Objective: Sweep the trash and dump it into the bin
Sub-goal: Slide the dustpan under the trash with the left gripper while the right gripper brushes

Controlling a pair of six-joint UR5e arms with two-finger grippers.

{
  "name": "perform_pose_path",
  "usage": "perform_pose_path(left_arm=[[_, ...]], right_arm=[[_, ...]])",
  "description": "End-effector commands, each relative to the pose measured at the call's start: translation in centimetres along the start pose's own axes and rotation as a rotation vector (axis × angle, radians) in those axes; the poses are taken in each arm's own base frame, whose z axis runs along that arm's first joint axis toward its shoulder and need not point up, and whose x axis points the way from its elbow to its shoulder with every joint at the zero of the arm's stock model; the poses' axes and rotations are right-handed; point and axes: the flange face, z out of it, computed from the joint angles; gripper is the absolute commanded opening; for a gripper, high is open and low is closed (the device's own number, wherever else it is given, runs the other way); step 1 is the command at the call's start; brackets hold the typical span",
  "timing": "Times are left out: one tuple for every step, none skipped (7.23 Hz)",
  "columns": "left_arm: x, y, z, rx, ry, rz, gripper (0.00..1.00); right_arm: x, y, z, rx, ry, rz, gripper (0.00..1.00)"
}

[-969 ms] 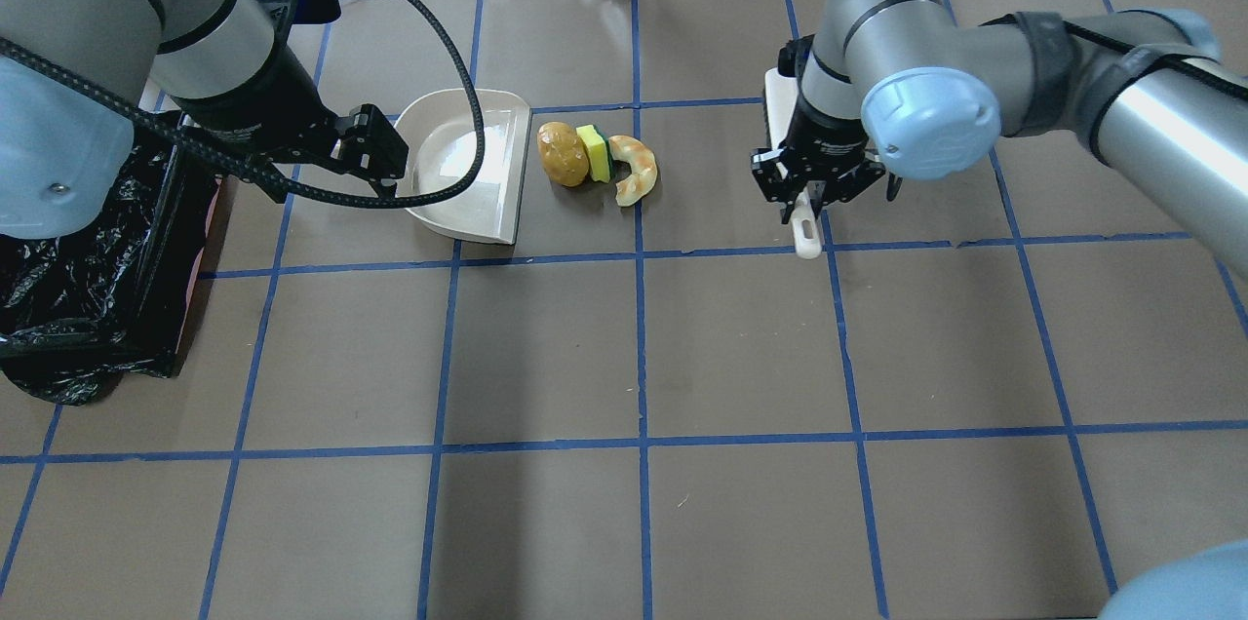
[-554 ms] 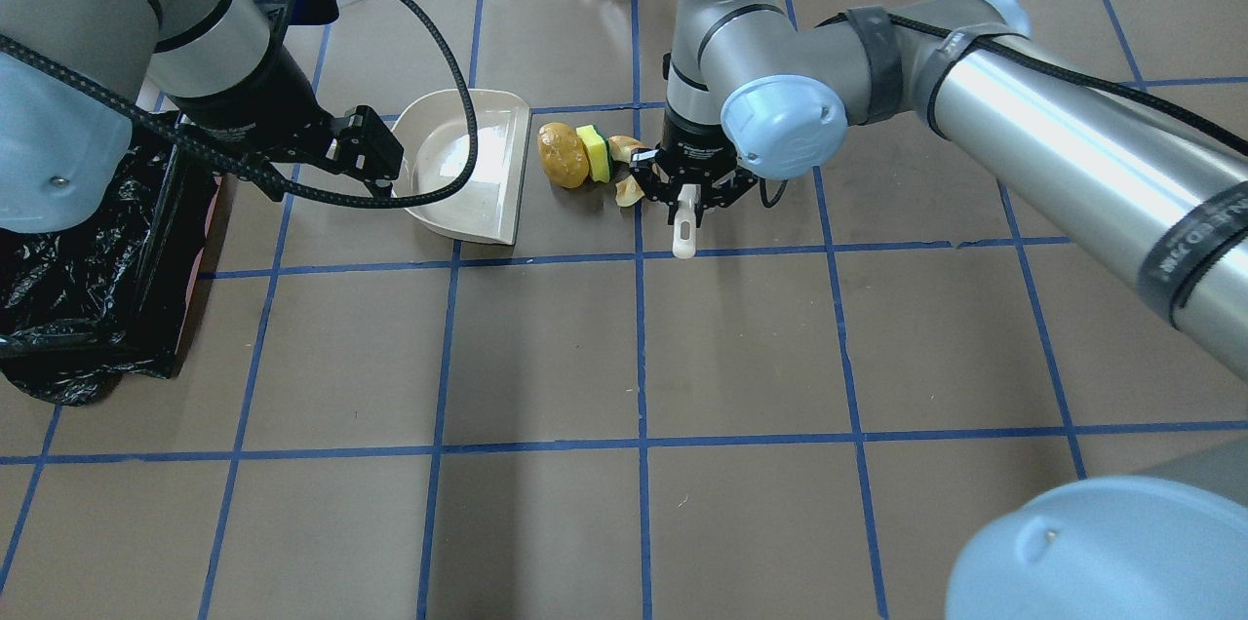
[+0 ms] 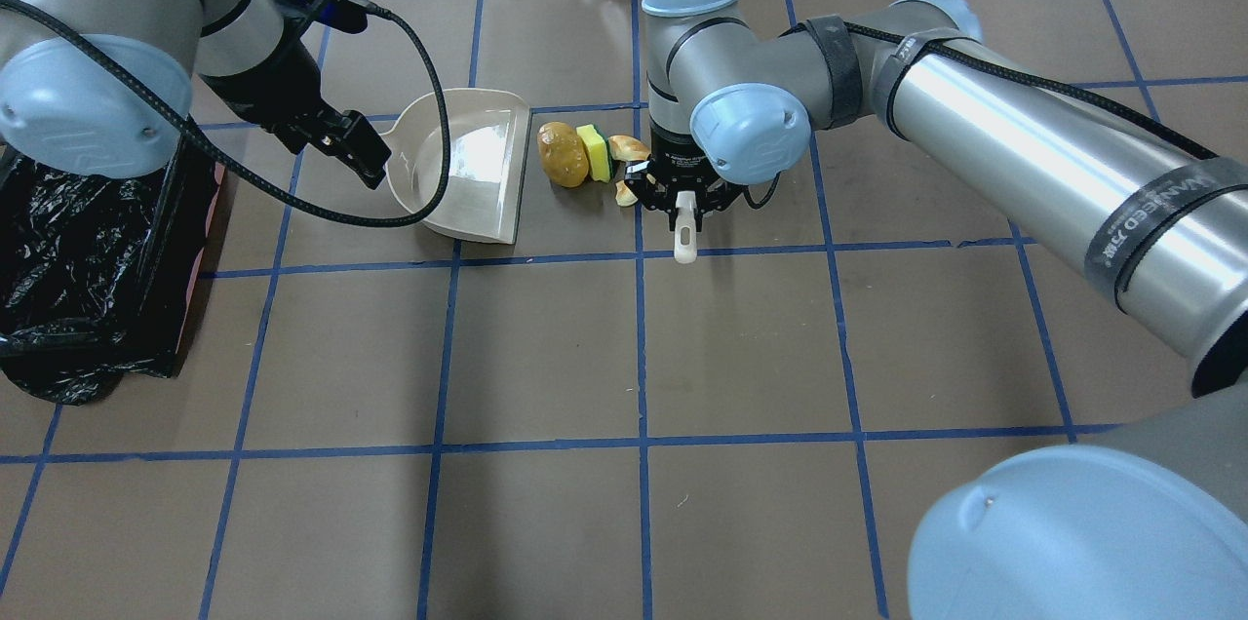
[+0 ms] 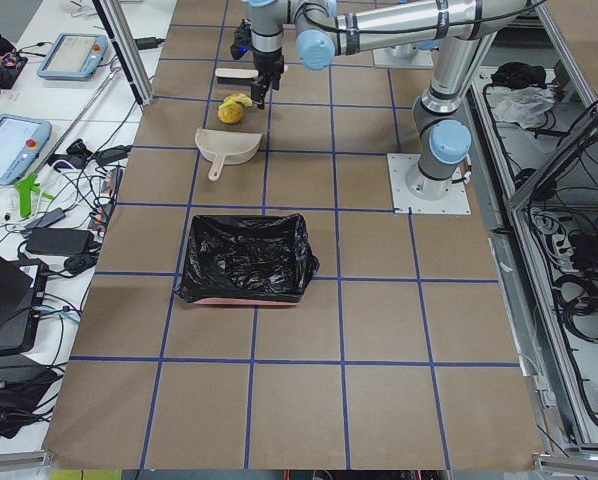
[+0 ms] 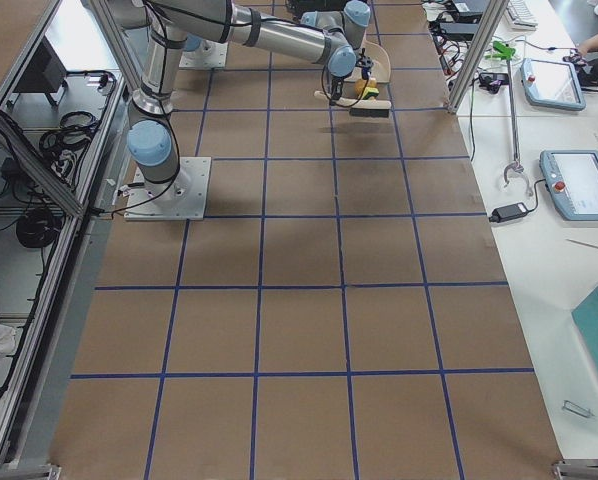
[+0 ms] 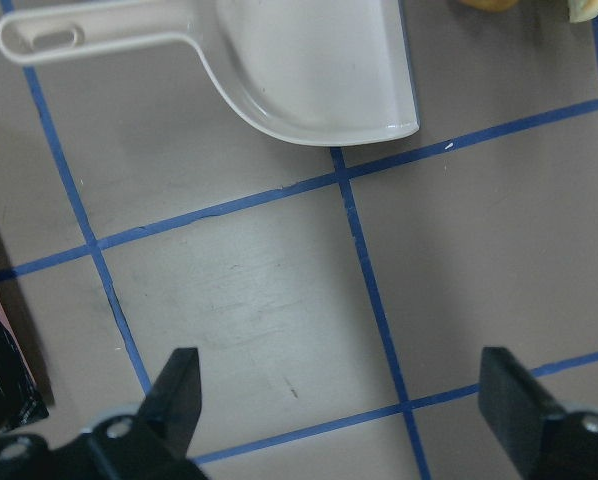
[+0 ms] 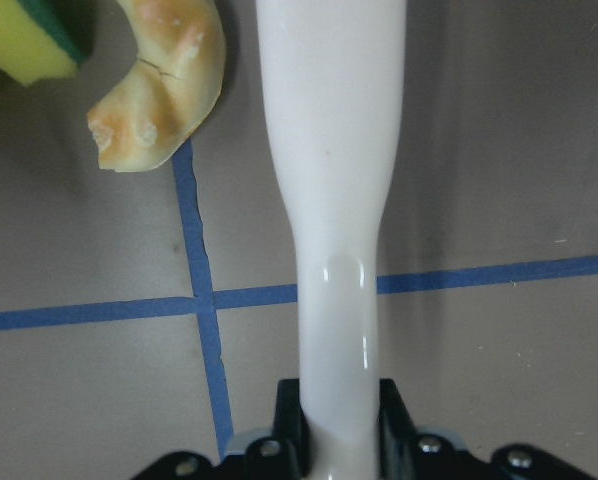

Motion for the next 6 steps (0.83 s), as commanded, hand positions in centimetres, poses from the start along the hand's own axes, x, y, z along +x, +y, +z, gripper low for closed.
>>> perform_pose_path(left_arm=[[-2.8,-2.0,4.3,0.004,-0.017,0.479,1.0],[-4.4,-2.1,5.5,0.0,-0.027,0.648,1.0],[-6.0,-1.9,6.9,-0.008,-0.017,0.763,1.0],[-7.2,-2.9,8.6,0.007,-0.059,0.947,1.0],[-8.2,-4.0,10.5,0.015,-0.098,1.121,1.0],[-8.9,-4.6,12.0,0.012,-0.118,1.172,1.0]], right_arm=[[-0.6,0.7,1.5,-0.022,0.005,0.003,0.0],[-0.8,0.7,1.5,-0.018,0.003,0.0,0.0],[-2.2,1.0,1.5,0.002,-0.035,0.025,0.0],[-3.2,0.9,2.0,0.011,-0.061,0.03,0.0],[-3.9,1.3,2.4,0.01,-0.062,0.039,0.0],[-5.1,1.9,3.2,0.003,-0.054,0.061,0.0]])
